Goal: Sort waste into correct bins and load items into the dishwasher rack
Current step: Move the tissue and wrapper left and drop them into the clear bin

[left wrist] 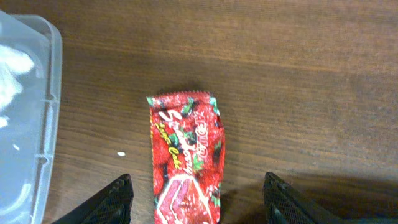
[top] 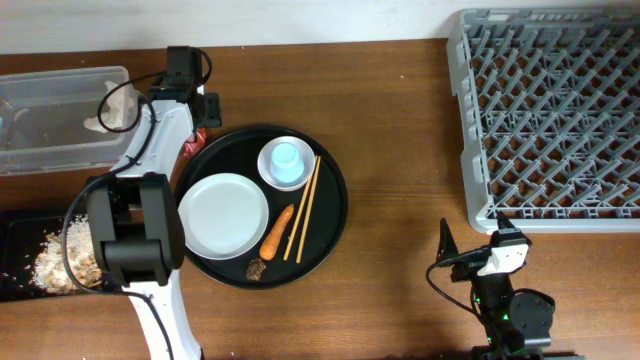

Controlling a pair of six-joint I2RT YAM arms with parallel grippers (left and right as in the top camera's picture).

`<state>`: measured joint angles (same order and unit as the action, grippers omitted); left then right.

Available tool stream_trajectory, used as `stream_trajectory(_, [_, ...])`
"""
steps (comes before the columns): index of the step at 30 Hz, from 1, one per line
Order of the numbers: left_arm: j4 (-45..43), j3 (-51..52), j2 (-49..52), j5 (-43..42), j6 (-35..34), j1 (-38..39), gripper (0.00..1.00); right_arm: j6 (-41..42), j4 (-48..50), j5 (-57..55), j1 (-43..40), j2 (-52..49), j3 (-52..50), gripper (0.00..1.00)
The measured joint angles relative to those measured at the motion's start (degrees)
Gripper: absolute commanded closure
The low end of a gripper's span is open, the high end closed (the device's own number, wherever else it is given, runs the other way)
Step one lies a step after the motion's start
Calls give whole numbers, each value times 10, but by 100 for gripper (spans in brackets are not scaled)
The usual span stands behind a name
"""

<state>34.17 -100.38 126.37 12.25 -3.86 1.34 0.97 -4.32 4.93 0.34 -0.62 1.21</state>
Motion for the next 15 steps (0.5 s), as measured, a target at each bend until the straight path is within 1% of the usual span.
stream_trajectory(2, [-10, 0, 8, 3, 0, 1, 34, 0, 0, 0, 0, 0, 0, 2])
stream_trajectory(6, [-25, 0, 62, 3, -1, 8, 35, 0, 0, 0, 0, 0, 0, 2])
stream_trajectory(8, [-35, 0, 63, 5, 0, 11, 36, 1, 0, 0, 0, 0, 0, 2])
stream_trajectory(9, [-36, 0, 64, 5, 0, 13, 41, 1, 0, 0, 0, 0, 0, 2])
stream_trajectory(10, [-38, 0, 64, 9, 0, 14, 48, 1, 0, 0, 0, 0, 0, 2])
stream_trajectory(11, [-39, 0, 64, 13, 0, 14, 49, 0, 0, 0, 0, 0, 0, 2])
stream_trajectory(13, [-40, 0, 64, 26, 0, 15, 58, 0, 0, 0, 0, 0, 0, 2])
stream_trajectory(14, [-39, 0, 64, 30, 0, 15, 60, 0, 0, 0, 0, 0, 0, 2])
stream_trajectory(15, [-36, 0, 64, 33, 0, 15, 65, 0, 0, 0, 0, 0, 0, 2])
